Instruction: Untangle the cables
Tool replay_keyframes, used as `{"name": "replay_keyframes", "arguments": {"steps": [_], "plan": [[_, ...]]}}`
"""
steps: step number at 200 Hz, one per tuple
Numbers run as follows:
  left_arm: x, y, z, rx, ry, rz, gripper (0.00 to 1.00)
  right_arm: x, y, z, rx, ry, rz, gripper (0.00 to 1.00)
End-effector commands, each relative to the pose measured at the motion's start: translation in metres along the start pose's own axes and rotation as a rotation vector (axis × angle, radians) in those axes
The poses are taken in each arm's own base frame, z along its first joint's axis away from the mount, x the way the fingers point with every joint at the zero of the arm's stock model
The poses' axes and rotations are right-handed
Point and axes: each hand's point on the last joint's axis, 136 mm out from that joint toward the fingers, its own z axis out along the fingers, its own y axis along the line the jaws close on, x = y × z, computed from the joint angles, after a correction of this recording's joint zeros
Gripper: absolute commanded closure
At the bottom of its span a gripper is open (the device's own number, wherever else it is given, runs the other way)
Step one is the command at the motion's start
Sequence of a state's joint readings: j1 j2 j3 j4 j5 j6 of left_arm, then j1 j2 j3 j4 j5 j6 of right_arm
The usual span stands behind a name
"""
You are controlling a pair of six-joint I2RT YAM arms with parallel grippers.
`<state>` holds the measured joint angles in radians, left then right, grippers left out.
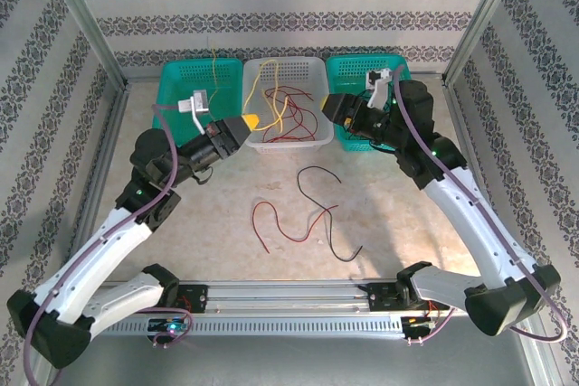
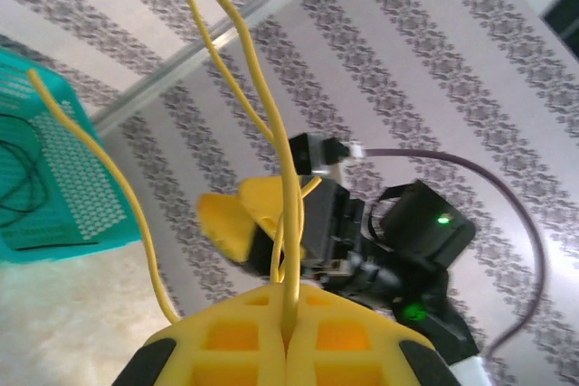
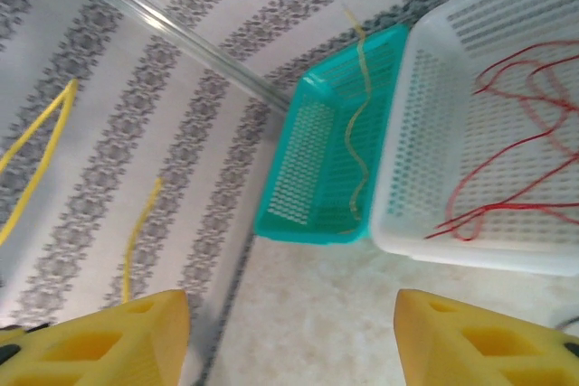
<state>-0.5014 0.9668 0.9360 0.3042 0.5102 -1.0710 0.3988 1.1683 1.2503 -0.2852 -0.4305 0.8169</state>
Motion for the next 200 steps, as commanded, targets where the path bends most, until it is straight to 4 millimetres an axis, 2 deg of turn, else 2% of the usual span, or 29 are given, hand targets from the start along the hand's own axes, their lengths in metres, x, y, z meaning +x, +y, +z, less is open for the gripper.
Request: {"name": "replay_keyframes", "arguments": {"steps": [1, 41, 65, 85, 99, 136, 177, 200], "plan": [[-0.005, -0.036, 0.001, 0.205, 0.007, -0.012, 1.00, 0.004, 0.024, 0.006, -0.174, 0.029, 0.076, 0.36], [0.001, -0.031, 0.012, 0.274, 0.040, -0.057, 1.00, 0.005, 0.047, 0.007, -0.323, 0.028, 0.105, 0.32], [0.004, -0.028, 0.014, 0.300, 0.049, -0.076, 1.00, 0.000, 0.064, 0.007, -0.366, 0.021, 0.070, 0.33], [0.005, -0.032, 0.012, 0.340, 0.050, -0.084, 1.00, -0.006, 0.068, 0.009, -0.369, 0.010, 0.066, 0.34], [0.006, -0.037, 0.012, 0.370, 0.063, -0.089, 1.00, -0.009, 0.063, 0.016, -0.359, 0.009, 0.086, 0.37], [0.008, -0.038, 0.013, 0.379, 0.083, -0.090, 1.00, -0.007, 0.067, 0.034, -0.396, 0.056, 0.098, 0.46], [0.009, -0.040, 0.013, 0.382, 0.089, -0.082, 1.00, 0.002, 0.072, 0.039, -0.432, 0.096, 0.104, 0.53], [0.009, -0.040, 0.013, 0.377, 0.094, -0.070, 1.00, 0.007, 0.069, 0.040, -0.438, 0.106, 0.122, 0.66]]}}
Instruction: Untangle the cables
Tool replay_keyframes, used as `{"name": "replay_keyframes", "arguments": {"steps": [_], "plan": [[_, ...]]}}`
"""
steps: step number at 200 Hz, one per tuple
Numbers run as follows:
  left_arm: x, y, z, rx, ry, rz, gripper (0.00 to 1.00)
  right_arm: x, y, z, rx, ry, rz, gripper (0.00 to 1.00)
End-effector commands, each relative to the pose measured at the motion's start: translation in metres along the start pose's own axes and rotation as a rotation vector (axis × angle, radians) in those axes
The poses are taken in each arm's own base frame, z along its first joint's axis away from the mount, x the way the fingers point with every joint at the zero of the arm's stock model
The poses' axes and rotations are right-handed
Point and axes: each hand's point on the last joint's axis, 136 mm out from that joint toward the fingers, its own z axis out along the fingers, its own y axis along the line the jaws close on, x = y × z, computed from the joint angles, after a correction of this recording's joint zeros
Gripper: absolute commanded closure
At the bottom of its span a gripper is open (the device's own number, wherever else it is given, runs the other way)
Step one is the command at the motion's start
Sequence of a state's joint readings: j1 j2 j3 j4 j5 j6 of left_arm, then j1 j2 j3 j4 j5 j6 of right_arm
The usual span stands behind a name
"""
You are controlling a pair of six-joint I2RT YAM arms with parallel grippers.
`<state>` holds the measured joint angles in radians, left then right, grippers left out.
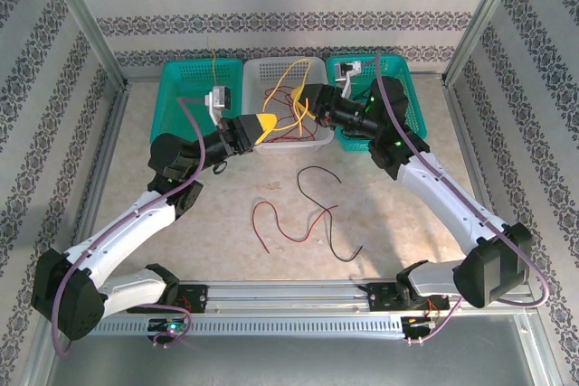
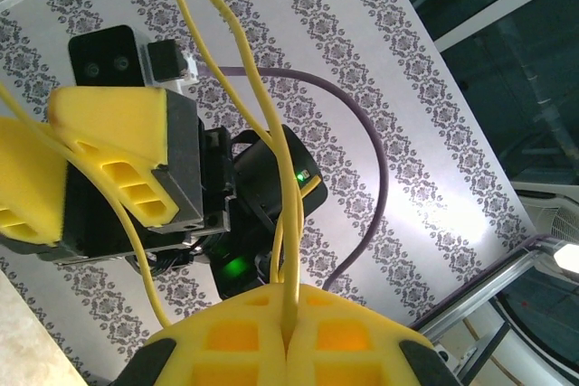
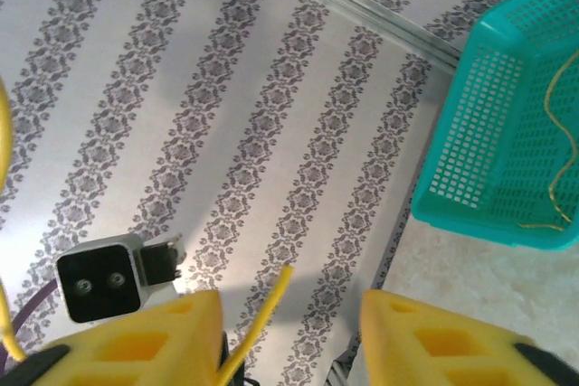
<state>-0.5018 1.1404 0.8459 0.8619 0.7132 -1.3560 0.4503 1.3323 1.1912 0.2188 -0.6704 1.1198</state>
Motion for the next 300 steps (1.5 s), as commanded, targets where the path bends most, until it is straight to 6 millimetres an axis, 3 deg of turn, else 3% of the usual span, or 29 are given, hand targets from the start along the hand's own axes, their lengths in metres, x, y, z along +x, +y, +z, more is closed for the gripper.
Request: {"name": "replay_keyframes", "arguments": {"steps": [1, 26, 50, 73, 96, 135, 173, 199, 218, 235, 264, 300], "plan": [[-0.003, -0.022, -0.002, 0.066, 0.008, 0.065, 1.00, 0.003, 0.020, 0.000, -0.076, 0.012, -0.025, 0.67], [-0.002, -0.022, -0.001, 0.047, 0.022, 0.086, 1.00, 0.003, 0.020, -0.005, -0.089, 0.000, -0.012, 0.73], [-0.002, -0.024, 0.002, 0.045, 0.035, 0.104, 1.00, 0.005, 0.024, -0.006, -0.113, 0.010, -0.003, 0.67], [-0.003, -0.024, 0.004, 0.034, 0.041, 0.121, 1.00, 0.007, 0.027, -0.007, -0.135, 0.023, 0.006, 0.66], [-0.003, -0.024, 0.004, 0.032, 0.044, 0.129, 1.00, 0.010, 0.026, -0.009, -0.145, 0.025, 0.014, 0.75], [-0.003, -0.018, 0.005, 0.009, 0.054, 0.143, 1.00, 0.002, 0.023, -0.021, -0.166, -0.014, 0.035, 1.00], [-0.006, -0.006, -0.003, -0.122, 0.058, 0.224, 1.00, -0.010, 0.020, -0.041, -0.149, -0.084, 0.031, 1.00], [-0.026, 0.014, -0.034, -0.404, -0.060, 0.372, 1.00, -0.023, -0.004, -0.060, -0.060, -0.161, 0.071, 1.00], [-0.055, 0.040, -0.086, -0.768, -0.210, 0.473, 1.00, -0.025, -0.022, -0.072, 0.018, -0.198, 0.092, 1.00], [-0.068, 0.057, -0.130, -1.040, -0.264, 0.543, 1.00, -0.026, -0.021, -0.082, 0.021, -0.223, 0.087, 1.00], [-0.055, 0.089, -0.157, -1.223, -0.145, 0.593, 1.00, -0.030, 0.001, -0.093, 0.011, -0.243, 0.043, 1.00], [-0.015, 0.112, -0.152, -1.165, 0.058, 0.536, 1.00, -0.056, 0.027, -0.118, 0.083, -0.309, -0.067, 1.00]]}}
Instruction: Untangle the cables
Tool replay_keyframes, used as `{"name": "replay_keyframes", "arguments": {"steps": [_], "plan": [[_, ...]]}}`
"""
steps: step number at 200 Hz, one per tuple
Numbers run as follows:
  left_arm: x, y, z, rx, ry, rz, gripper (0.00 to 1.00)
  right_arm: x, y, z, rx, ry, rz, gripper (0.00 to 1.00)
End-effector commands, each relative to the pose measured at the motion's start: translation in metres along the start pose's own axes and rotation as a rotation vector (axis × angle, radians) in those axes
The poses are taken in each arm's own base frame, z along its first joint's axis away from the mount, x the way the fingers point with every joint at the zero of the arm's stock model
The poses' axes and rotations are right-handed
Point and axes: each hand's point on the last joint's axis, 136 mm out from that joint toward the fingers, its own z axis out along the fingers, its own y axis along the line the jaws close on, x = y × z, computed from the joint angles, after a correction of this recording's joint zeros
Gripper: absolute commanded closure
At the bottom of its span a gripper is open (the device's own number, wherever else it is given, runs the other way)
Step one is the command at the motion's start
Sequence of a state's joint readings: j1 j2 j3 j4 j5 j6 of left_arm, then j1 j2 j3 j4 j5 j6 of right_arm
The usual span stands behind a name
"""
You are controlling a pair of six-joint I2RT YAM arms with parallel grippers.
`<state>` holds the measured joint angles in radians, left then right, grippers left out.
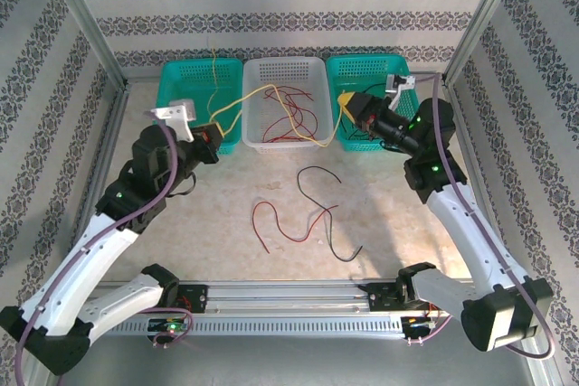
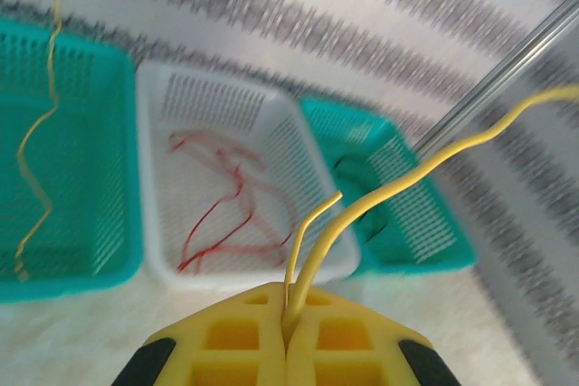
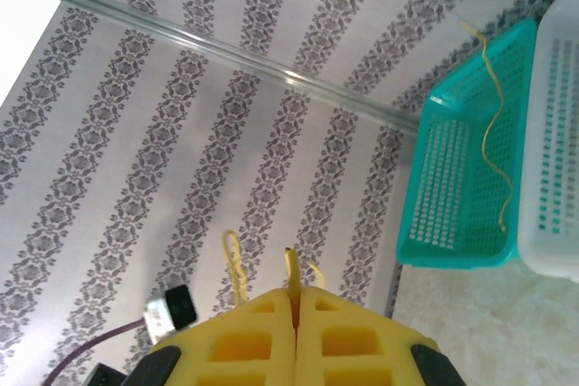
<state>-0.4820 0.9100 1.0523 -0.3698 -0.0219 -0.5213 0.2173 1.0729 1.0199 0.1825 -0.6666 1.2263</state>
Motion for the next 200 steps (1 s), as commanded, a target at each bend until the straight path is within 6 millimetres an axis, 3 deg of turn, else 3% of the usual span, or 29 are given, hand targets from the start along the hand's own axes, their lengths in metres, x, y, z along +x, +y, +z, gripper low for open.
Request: {"name": "replay_keyframes", "arguments": {"steps": [1, 37, 70, 98, 131, 169, 200], "plan": [[0.042, 0.020, 0.000, -0.050, 0.159, 0.097, 1.00, -0.027, 0.035, -0.022, 0.011, -0.085, -0.139, 1.00], [0.077, -0.002, -0.009, 0.111, 0.293, 0.126, 1.00, -0.071, 0.043, -0.032, 0.085, -0.174, -0.190, 1.00], [0.119, -0.028, -0.018, 0.223, 0.437, 0.261, 1.00, -0.098, 0.048, -0.012, 0.071, -0.191, -0.176, 1.00], [0.158, -0.029, -0.018, 0.219, 0.559, 0.349, 1.00, -0.117, 0.062, 0.003, 0.038, -0.202, -0.174, 1.00], [0.183, -0.039, -0.016, 0.272, 0.614, 0.375, 1.00, -0.126, 0.082, 0.016, 0.002, -0.201, -0.199, 1.00], [0.209, -0.052, -0.018, 0.330, 0.695, 0.473, 1.00, -0.127, 0.091, 0.031, -0.018, -0.183, -0.205, 1.00], [0.209, -0.066, -0.019, 0.410, 0.668, 0.447, 1.00, -0.120, 0.094, 0.036, -0.026, -0.169, -0.202, 1.00]]}}
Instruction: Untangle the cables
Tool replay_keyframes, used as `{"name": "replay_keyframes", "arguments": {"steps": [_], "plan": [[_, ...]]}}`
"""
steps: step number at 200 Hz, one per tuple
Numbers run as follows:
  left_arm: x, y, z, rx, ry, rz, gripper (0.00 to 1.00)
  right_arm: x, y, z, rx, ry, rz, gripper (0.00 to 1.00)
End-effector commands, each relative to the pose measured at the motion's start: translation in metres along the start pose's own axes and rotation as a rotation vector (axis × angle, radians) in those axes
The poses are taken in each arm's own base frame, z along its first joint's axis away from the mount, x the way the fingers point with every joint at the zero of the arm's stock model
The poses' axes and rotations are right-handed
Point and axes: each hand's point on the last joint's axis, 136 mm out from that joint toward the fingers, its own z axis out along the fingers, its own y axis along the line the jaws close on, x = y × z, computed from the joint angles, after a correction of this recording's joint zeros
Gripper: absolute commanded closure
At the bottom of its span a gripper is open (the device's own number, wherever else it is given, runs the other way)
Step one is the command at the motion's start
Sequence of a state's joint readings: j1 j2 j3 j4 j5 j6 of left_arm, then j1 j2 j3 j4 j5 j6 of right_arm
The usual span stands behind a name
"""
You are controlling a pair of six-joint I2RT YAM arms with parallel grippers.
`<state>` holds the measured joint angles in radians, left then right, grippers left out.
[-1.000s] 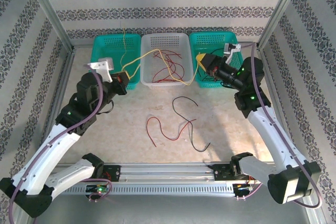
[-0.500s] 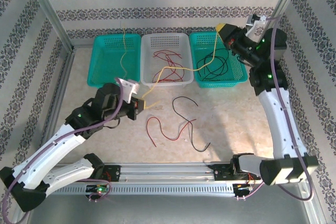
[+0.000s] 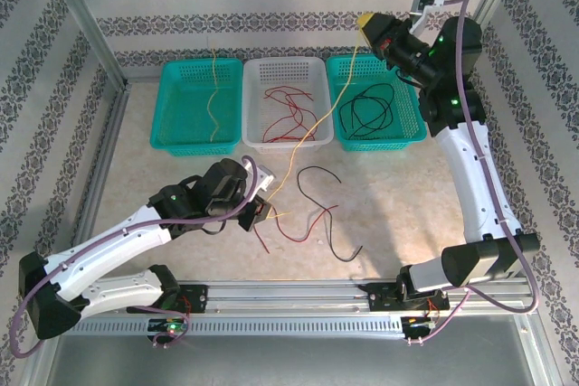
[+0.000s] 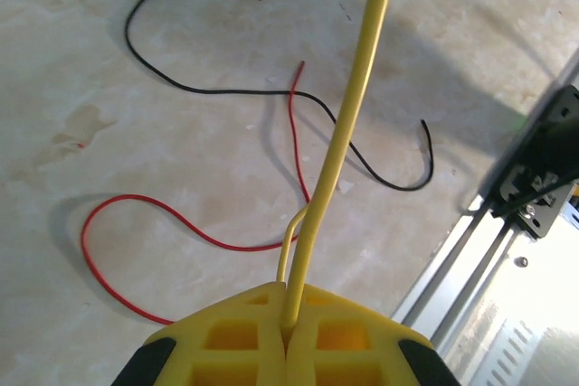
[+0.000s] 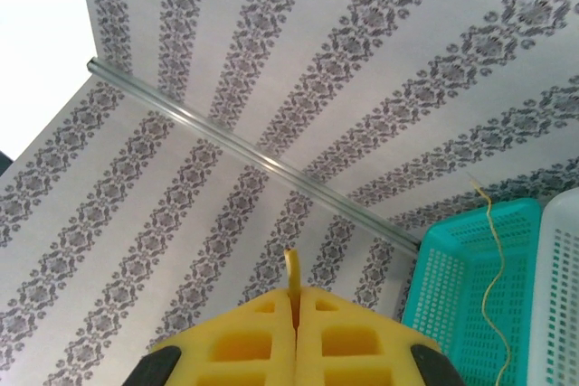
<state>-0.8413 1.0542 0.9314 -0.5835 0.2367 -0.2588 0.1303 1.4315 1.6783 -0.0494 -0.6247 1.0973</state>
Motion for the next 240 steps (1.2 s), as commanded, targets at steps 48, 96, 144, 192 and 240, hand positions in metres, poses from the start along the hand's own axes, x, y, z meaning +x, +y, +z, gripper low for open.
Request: {"name": "replay_keyframes", "arguments": {"steps": [48, 96, 144, 192, 240], "plan": [[-0.030, -0.019, -0.026, 0.074, -0.184, 0.060, 1.00, 0.009, -0.005, -0.008, 0.055, 0.001, -0.027, 0.86], [-0.078, -0.018, -0.071, 0.074, -0.367, 0.011, 1.00, 0.023, -0.029, -0.037, 0.197, -0.011, -0.093, 0.32], [-0.130, 0.037, -0.121, -0.172, -0.540, -0.164, 1.00, 0.049, -0.050, -0.077, 0.313, -0.007, -0.148, 0.30], [-0.171, 0.105, -0.159, -0.352, -0.666, -0.305, 1.00, 0.106, -0.093, -0.097, 0.375, 0.082, -0.092, 0.30], [-0.218, 0.177, -0.199, -0.487, -0.802, -0.425, 1.00, 0.164, -0.114, -0.093, 0.407, 0.208, -0.124, 0.31]]}}
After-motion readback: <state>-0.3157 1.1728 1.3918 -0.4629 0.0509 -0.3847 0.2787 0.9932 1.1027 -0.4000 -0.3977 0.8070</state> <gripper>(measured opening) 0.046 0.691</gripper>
